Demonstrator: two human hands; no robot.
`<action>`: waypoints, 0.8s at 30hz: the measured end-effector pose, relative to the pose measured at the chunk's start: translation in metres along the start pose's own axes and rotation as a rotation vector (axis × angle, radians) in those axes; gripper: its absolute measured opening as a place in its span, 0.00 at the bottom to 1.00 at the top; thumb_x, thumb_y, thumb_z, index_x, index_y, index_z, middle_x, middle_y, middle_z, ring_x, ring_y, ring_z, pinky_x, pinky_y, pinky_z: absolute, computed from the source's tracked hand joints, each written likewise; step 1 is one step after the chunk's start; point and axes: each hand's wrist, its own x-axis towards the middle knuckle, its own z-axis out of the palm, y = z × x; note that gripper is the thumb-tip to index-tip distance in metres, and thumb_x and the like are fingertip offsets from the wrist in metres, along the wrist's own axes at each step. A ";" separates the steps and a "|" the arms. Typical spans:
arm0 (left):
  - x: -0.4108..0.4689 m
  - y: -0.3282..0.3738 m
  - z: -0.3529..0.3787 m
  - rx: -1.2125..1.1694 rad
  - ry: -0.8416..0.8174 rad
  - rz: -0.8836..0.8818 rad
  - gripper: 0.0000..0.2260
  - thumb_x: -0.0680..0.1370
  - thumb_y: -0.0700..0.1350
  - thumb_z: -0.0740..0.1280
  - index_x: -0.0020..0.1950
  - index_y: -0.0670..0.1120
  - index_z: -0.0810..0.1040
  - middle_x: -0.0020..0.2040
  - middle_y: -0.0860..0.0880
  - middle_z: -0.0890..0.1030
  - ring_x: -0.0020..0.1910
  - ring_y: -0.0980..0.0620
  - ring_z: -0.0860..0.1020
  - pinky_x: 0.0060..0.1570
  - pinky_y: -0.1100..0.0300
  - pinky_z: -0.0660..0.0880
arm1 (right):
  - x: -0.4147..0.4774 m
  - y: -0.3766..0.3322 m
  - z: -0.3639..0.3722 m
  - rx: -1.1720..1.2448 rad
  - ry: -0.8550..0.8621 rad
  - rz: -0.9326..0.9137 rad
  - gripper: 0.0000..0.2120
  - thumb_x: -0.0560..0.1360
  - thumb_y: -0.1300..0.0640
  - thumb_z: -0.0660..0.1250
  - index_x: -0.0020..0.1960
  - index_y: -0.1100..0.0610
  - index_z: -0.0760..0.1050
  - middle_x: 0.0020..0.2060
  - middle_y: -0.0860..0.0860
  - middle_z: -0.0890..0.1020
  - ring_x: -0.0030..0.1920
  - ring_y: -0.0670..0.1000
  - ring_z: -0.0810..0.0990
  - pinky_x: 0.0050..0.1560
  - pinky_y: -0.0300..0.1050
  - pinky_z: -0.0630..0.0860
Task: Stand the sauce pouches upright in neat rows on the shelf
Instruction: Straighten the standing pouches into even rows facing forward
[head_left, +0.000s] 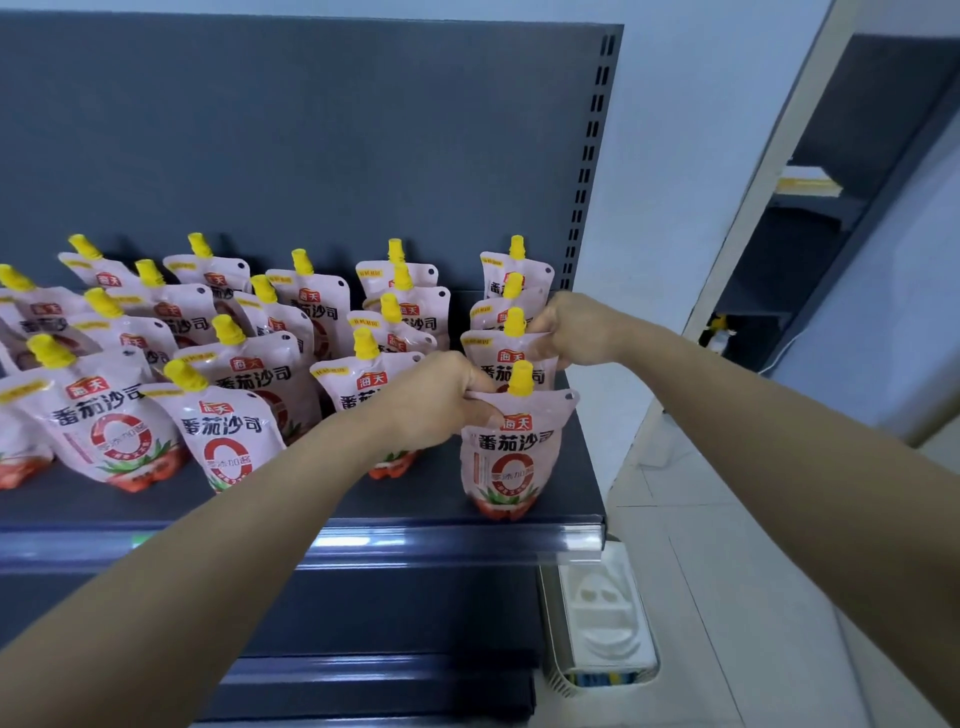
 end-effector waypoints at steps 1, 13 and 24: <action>0.000 0.000 0.000 0.014 -0.001 0.004 0.04 0.73 0.41 0.70 0.40 0.48 0.84 0.42 0.53 0.85 0.44 0.57 0.81 0.49 0.54 0.78 | 0.000 -0.002 0.001 0.006 0.000 0.005 0.10 0.75 0.64 0.66 0.49 0.72 0.79 0.48 0.67 0.81 0.45 0.60 0.81 0.46 0.49 0.80; -0.002 -0.004 -0.011 0.180 -0.081 0.062 0.10 0.75 0.45 0.68 0.52 0.41 0.80 0.51 0.44 0.83 0.51 0.49 0.80 0.54 0.47 0.76 | -0.018 -0.013 -0.023 -0.173 -0.127 0.043 0.16 0.72 0.71 0.64 0.57 0.62 0.81 0.54 0.61 0.82 0.57 0.60 0.79 0.61 0.57 0.75; 0.015 0.014 -0.043 0.188 0.255 0.129 0.11 0.75 0.44 0.68 0.55 0.42 0.78 0.51 0.47 0.81 0.50 0.51 0.79 0.52 0.58 0.75 | 0.017 0.001 -0.025 -0.217 0.199 0.086 0.17 0.76 0.62 0.63 0.65 0.63 0.75 0.65 0.58 0.76 0.65 0.58 0.73 0.64 0.47 0.69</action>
